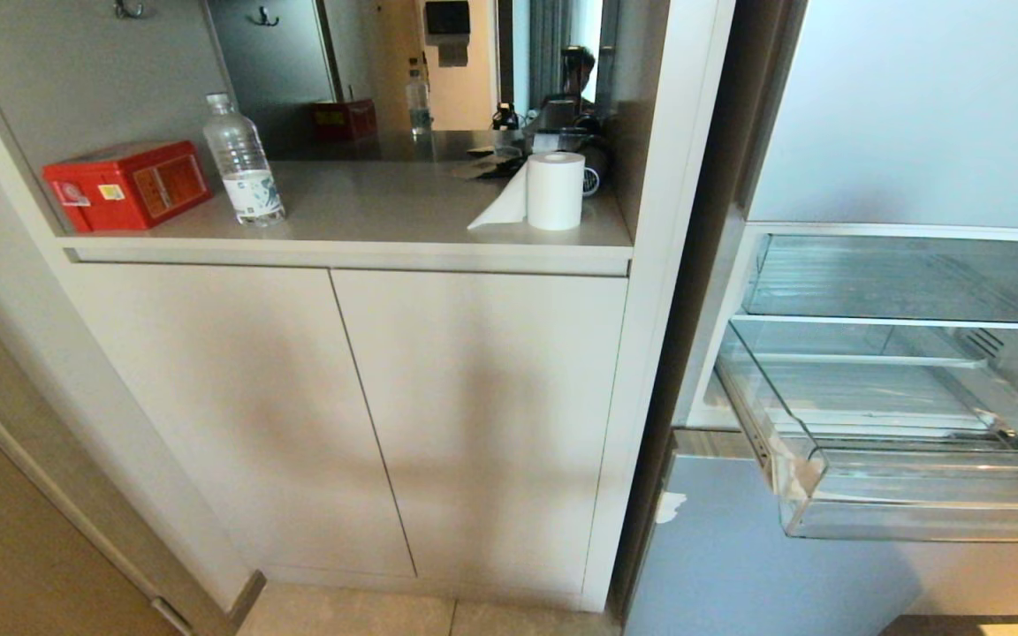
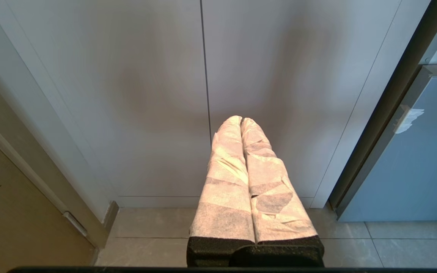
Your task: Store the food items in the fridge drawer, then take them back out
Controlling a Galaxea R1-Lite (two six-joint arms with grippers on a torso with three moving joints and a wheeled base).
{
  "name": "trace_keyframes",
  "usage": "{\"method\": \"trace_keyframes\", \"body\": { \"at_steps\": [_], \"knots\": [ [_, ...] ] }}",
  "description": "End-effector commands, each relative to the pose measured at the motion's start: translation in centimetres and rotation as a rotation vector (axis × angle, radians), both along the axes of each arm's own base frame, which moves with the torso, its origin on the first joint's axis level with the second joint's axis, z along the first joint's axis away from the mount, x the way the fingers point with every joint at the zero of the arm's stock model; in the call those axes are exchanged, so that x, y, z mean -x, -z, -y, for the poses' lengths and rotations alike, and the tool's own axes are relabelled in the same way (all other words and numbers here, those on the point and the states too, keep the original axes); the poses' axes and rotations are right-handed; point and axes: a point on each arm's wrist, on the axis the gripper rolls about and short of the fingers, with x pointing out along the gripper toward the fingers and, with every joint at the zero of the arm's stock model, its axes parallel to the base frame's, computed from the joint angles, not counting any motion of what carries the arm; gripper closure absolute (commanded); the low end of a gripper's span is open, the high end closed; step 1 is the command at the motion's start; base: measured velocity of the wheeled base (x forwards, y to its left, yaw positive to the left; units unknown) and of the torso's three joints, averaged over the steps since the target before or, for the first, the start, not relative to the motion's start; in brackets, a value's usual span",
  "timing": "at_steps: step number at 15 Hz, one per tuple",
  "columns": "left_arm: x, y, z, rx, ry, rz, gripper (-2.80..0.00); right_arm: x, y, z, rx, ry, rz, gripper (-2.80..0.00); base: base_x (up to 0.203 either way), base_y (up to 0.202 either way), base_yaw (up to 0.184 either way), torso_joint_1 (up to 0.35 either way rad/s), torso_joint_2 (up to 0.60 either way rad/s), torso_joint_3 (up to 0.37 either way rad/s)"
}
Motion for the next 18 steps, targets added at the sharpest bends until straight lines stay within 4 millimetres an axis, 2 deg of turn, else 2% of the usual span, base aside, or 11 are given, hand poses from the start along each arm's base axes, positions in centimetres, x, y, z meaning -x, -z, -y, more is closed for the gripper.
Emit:
{"method": "trace_keyframes", "body": {
  "at_steps": [1,3,6,10,11,12,14,18],
  "knots": [
    [0.0,0.0,0.0,0.001,0.0,-0.001,0.0,2.8,1.6,-1.2,0.029,-0.006,0.074,0.0,0.0,0.0,0.0,0.0,0.0,0.0],
    [0.0,0.0,0.0,0.001,0.0,-0.001,0.0,4.0,4.0,-2.2,0.065,-0.044,0.15,0.0,0.0,0.0,0.0,0.0,0.0,0.0],
    [0.0,0.0,0.0,0.0,0.0,-0.001,0.0,7.4,6.8,-2.9,0.122,-0.038,0.336,0.0,0.0,0.0,0.0,0.0,0.0,0.0],
    [0.0,0.0,0.0,0.001,0.0,0.001,0.0,10.4,13.2,-3.0,0.184,-0.032,0.341,0.0,0.0,0.0,0.0,0.0,0.0,0.0],
    [0.0,0.0,0.0,0.001,0.0,-0.001,0.0,11.0,14.1,-2.9,0.19,-0.019,0.356,0.0,0.0,0.0,0.0,0.0,0.0,0.0],
    [0.0,0.0,0.0,-0.002,0.0,-0.001,0.0,11.5,14.8,-2.9,0.203,-0.001,0.371,0.0,0.0,0.0,0.0,0.0,0.0,0.0],
    [0.0,0.0,0.0,0.003,0.0,0.0,0.0,11.6,16.4,-2.7,0.257,0.031,0.273,0.0,0.0,0.0,0.0,0.0,0.0,0.0],
    [0.0,0.0,0.0,0.003,0.0,0.001,0.0,11.5,16.4,-2.6,0.174,0.082,0.273,0.0,0.0,0.0,0.0,0.0,0.0,0.0]
  ]
}}
